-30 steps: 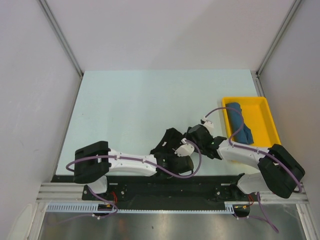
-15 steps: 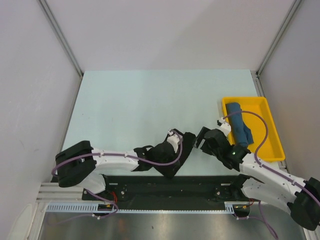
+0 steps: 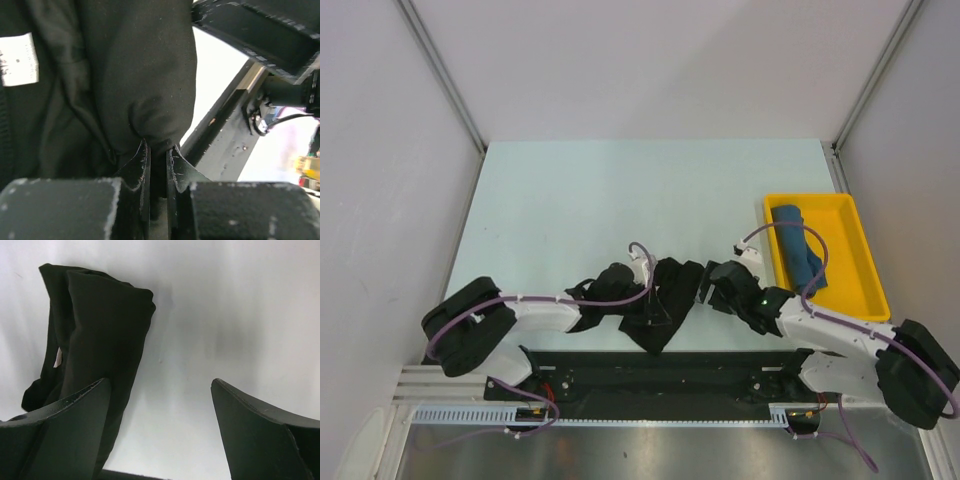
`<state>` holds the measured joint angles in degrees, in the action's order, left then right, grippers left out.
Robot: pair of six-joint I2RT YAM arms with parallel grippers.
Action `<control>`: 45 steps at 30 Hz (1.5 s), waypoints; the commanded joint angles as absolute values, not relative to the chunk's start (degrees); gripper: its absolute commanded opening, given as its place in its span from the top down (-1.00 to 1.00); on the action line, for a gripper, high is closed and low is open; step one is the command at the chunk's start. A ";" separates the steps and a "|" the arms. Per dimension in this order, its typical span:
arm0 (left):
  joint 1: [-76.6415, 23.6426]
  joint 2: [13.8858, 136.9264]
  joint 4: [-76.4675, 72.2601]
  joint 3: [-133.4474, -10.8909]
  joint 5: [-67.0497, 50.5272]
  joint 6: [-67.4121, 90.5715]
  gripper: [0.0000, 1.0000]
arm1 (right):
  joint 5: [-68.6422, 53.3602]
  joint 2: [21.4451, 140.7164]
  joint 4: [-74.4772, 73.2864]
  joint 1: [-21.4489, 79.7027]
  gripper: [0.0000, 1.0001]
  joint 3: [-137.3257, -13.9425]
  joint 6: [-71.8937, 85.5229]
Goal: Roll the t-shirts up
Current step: Roll the T-shirt to the center of the board.
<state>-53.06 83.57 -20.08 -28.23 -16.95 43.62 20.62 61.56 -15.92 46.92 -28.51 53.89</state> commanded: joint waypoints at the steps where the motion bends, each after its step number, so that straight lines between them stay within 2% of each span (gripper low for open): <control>1: -49.22 84.11 -20.04 -25.93 -21.35 46.05 0.75 | 20.48 66.78 -8.45 47.29 -0.73 -30.75 52.56; 8: -45.79 84.82 -19.08 -25.66 -23.38 45.97 0.60 | 20.04 73.30 -4.40 47.37 -0.72 -33.31 51.59; 11: -45.53 83.86 -16.54 -26.54 -22.42 44.83 0.40 | 19.78 76.27 -4.22 47.29 -0.73 -34.88 51.50; 12: -45.53 83.24 -15.91 -26.80 -22.15 44.56 0.25 | 19.51 76.99 -4.31 47.37 -0.73 -35.24 51.50; 15: -45.53 79.82 -11.97 -28.12 -20.57 42.90 0.01 | 19.16 79.97 -5.01 47.37 -0.73 -36.91 51.42; 21: -45.53 71.29 -1.16 -32.08 -15.48 38.68 -0.17 | 17.76 85.07 -6.67 47.20 -0.75 -40.07 51.42; 28: -49.38 64.25 12.02 -37.60 -4.59 33.23 -0.22 | 17.31 88.24 -8.26 47.28 -0.76 -41.75 51.77; 37: -64.68 72.23 19.94 -46.13 17.73 31.29 -0.23 | 15.47 90.26 -8.35 46.85 -0.75 -42.01 52.91; 40: -67.49 75.58 19.34 -46.76 20.03 31.55 -0.20 | 14.59 90.35 -8.88 46.15 -0.75 -41.92 53.17; 45: -67.94 79.53 16.53 -45.18 21.44 31.99 0.01 | 13.98 89.21 -9.49 45.35 -0.75 -41.92 53.35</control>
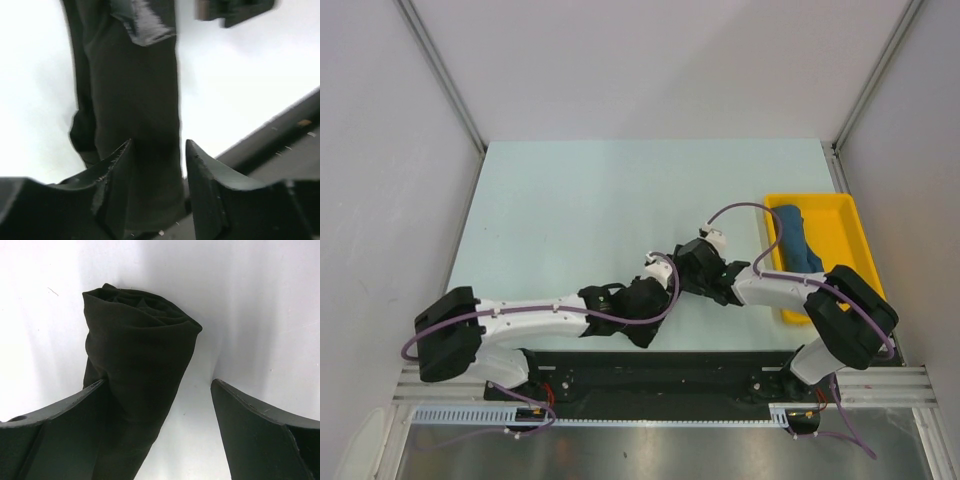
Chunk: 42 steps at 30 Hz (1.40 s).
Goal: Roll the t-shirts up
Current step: Roll the T-shirt to the center of the board.
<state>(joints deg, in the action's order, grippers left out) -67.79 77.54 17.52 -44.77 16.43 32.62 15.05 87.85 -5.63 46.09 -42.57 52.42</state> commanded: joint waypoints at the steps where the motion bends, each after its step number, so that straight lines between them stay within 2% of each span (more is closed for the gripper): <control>1: -68.11 80.15 16.52 -45.00 22.32 31.99 0.06 | 13.89 88.95 -9.49 45.26 -0.75 -41.92 53.44; 4: -67.94 81.82 16.79 -44.83 25.40 31.73 0.20 | 13.89 88.07 -9.93 45.18 -0.75 -41.92 53.35; 7: -67.15 81.83 14.26 -43.51 23.74 31.73 0.46 | 14.06 85.96 -10.72 45.26 -0.75 -41.84 52.82; 11: -64.61 78.76 5.47 -38.86 13.56 33.74 0.78 | 15.99 79.56 -11.69 45.26 -0.79 -40.00 51.77; 15: -61.79 76.82 -4.12 -34.55 3.71 38.66 0.92 | 17.58 71.65 -13.09 44.39 -0.82 -37.45 51.24; 20: -60.73 76.81 -13.43 -32.17 -5.07 44.29 0.97 | 17.84 61.38 -14.41 42.72 -0.83 -33.67 50.80; 27: -58.98 78.75 -24.40 -27.79 -8.96 55.44 0.97 | 15.21 54.68 -12.84 43.24 -0.85 -27.61 51.50; 30: -56.78 78.14 -24.62 -23.91 -8.70 58.36 0.95 | 14.06 55.02 -8.89 44.30 -0.83 -26.02 52.38; 42: -53.35 77.34 -17.58 -21.71 -6.42 58.45 0.95 | 11.95 65.56 2.98 48.43 -0.82 -25.75 53.53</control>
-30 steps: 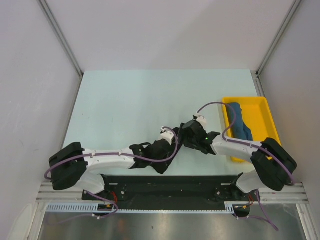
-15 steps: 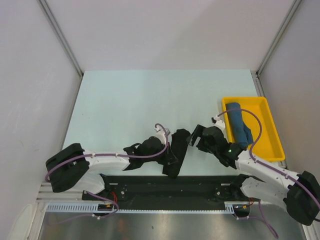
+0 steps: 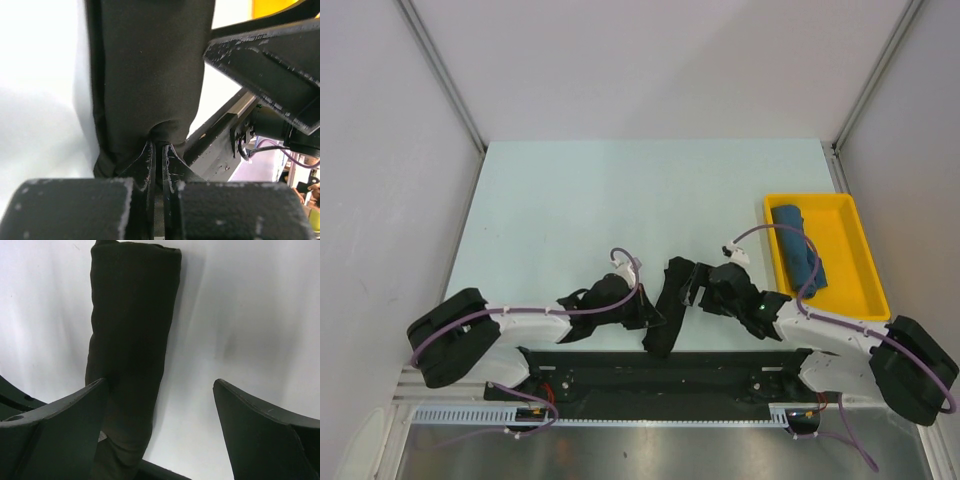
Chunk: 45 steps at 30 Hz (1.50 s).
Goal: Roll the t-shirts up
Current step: Roll the T-shirt to the center of the board, then pick up the T-shirt at the center of the board.
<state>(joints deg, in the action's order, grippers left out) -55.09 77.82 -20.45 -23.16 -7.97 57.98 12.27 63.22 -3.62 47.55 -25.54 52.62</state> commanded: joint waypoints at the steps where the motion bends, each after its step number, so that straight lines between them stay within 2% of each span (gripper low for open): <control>1: -53.18 77.52 -17.23 -21.62 -6.68 58.36 0.96 | 11.61 66.26 3.95 48.51 -0.82 -25.75 53.70; 6: -52.56 78.31 -16.17 -21.62 -6.50 57.57 0.96 | 11.43 70.13 7.81 48.78 -0.81 -25.93 53.79; 14: -51.68 79.63 -16.08 -21.01 -7.21 57.04 0.97 | 10.02 74.62 11.69 49.04 -0.68 -27.16 53.44; 25: -50.98 79.81 -15.47 -20.83 -7.38 56.34 0.97 | 15.73 66.62 9.75 51.94 -0.79 -26.72 52.03; 37: -50.89 78.92 -14.77 -20.65 -6.94 56.16 0.97 | 13.36 76.02 15.64 51.68 -0.81 -27.24 53.00; 40: -50.89 78.75 -14.59 -20.74 -7.03 55.99 0.96 | 12.48 78.48 16.08 51.42 -0.73 -27.69 54.05; 42: -50.89 78.66 -14.59 -20.74 -7.03 55.81 0.93 | 12.31 79.88 16.96 51.42 -0.62 -27.86 54.40; 43: -50.89 78.49 -14.59 -20.83 -7.03 55.72 0.93 | 12.22 80.41 17.14 51.33 -0.48 -28.04 54.67; 45: -50.89 78.31 -14.41 -20.83 -7.21 55.64 0.92 | 12.04 81.64 16.88 51.42 -0.39 -28.56 55.10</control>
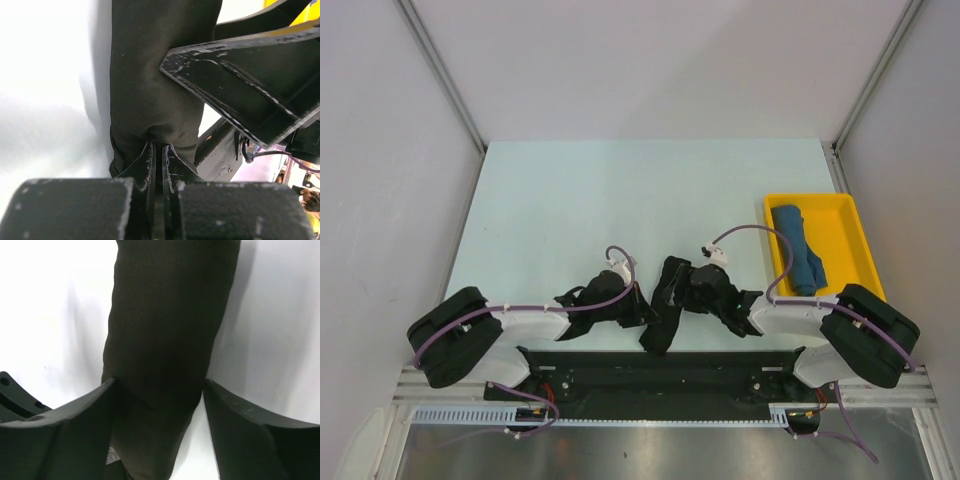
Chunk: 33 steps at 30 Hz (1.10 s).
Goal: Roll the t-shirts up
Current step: Pick up the T-shirt at the center of the board.
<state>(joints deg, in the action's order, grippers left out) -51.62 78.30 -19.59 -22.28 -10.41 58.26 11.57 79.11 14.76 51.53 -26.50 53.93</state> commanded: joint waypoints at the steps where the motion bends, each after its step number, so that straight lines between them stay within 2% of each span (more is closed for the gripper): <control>1: -50.89 78.05 -14.41 -20.83 -7.21 55.55 0.91 | 12.04 82.00 16.35 51.42 -0.27 -29.09 55.02; 3: -50.89 77.78 -14.24 -20.92 -7.47 55.28 0.90 | 12.57 83.22 15.30 51.50 -0.05 -29.79 55.28; 4: -50.89 77.26 -14.15 -20.92 -7.64 55.28 0.89 | 12.57 83.58 13.81 51.42 0.21 -30.49 55.28; 6: -50.89 76.38 -13.72 -21.00 -8.26 55.11 0.76 | 13.27 84.11 11.87 51.42 0.58 -31.29 55.46; 7: -50.89 75.59 -13.10 -21.18 -8.44 54.93 0.64 | 13.53 84.20 10.39 51.42 0.97 -31.46 55.46; 8: -50.89 73.76 -12.31 -21.62 -8.52 54.41 0.48 | 14.32 84.20 9.50 51.42 1.00 -31.99 55.55; 10: -50.89 70.77 -9.15 -22.23 -8.35 53.53 0.32 | 15.64 83.59 7.22 51.42 1.00 -32.25 55.03; 11: -50.89 69.19 -7.57 -23.11 -8.00 52.48 0.18 | 17.04 83.15 6.51 51.50 1.00 -32.43 54.32; 14: -50.89 61.63 -0.46 -25.83 -6.51 49.76 0.06 | 16.88 82.00 5.45 51.33 1.00 -32.61 50.90; 22: -50.45 49.58 13.96 -33.91 -9.22 42.98 0.02 | -3.13 83.24 5.37 42.30 1.00 -33.40 44.48; 26: -50.45 45.27 19.06 -36.65 -11.24 39.83 0.03 | -4.74 79.46 1.33 39.90 1.00 -35.76 39.92; 30: -50.28 41.32 22.23 -38.49 -11.51 37.18 0.03 | -3.16 76.82 -13.83 38.42 1.00 -43.40 28.34; 33: -50.36 39.38 23.38 -39.11 -11.86 35.69 0.03 | -5.53 73.67 -18.09 33.33 1.00 -47.63 21.48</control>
<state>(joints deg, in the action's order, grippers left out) -50.81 41.89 19.53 -36.23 -10.20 39.90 -3.70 79.22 -8.29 38.35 -40.93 34.24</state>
